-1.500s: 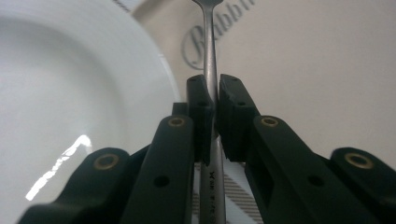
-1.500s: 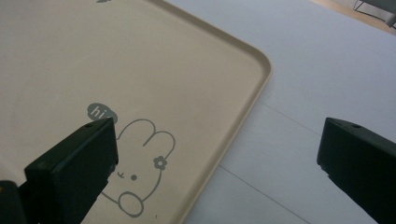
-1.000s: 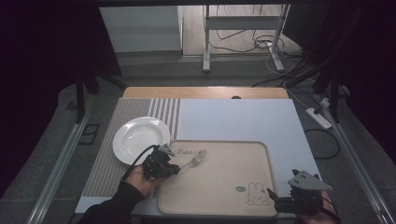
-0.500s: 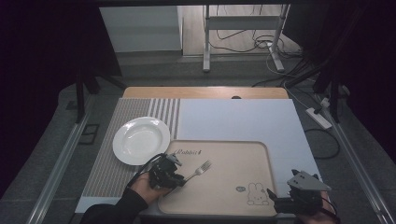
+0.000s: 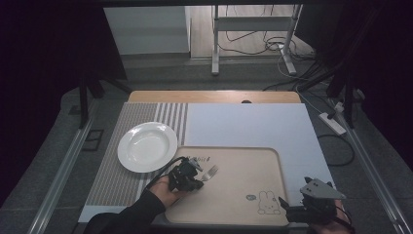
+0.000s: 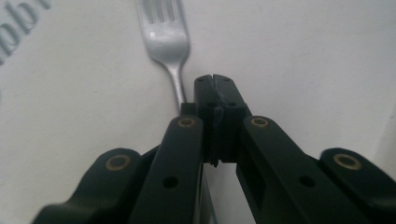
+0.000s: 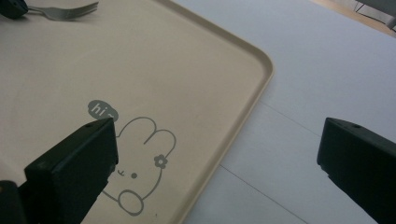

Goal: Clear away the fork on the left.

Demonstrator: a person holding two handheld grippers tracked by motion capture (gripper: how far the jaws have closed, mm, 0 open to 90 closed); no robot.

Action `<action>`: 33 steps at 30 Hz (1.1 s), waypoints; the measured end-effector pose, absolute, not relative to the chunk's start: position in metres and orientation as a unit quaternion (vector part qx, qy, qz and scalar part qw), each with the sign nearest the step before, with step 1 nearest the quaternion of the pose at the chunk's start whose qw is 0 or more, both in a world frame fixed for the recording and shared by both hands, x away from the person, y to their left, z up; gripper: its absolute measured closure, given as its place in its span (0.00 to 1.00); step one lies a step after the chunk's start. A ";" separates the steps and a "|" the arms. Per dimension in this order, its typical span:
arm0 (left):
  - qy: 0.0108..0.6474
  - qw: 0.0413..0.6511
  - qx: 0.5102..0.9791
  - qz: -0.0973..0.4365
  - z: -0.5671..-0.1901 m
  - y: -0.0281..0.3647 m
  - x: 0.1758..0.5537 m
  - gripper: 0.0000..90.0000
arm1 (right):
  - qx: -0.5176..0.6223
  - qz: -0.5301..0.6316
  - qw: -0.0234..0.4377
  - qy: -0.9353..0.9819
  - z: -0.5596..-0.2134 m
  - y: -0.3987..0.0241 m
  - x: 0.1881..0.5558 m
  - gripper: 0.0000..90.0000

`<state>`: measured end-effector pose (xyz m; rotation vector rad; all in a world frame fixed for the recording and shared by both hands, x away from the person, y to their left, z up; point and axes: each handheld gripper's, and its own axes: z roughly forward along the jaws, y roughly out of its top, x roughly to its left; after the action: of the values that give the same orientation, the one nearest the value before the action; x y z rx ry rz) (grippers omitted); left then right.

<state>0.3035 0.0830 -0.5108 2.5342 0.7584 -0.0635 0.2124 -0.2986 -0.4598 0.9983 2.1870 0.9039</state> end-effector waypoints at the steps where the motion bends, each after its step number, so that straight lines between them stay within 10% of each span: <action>1: 0.278 0.245 0.928 -0.023 -0.511 0.083 0.304 0.99 | 0.373 0.338 0.283 0.817 -0.460 -0.299 0.212 0.00; 33: 0.360 0.225 0.905 -0.009 -0.511 0.139 0.321 0.99 | 0.370 0.338 0.282 0.818 -0.460 -0.298 0.212 0.00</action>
<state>0.3207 0.1389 -0.5108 2.4972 0.9937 -0.0252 0.2119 -0.2985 -0.4596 0.9922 2.1903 0.9043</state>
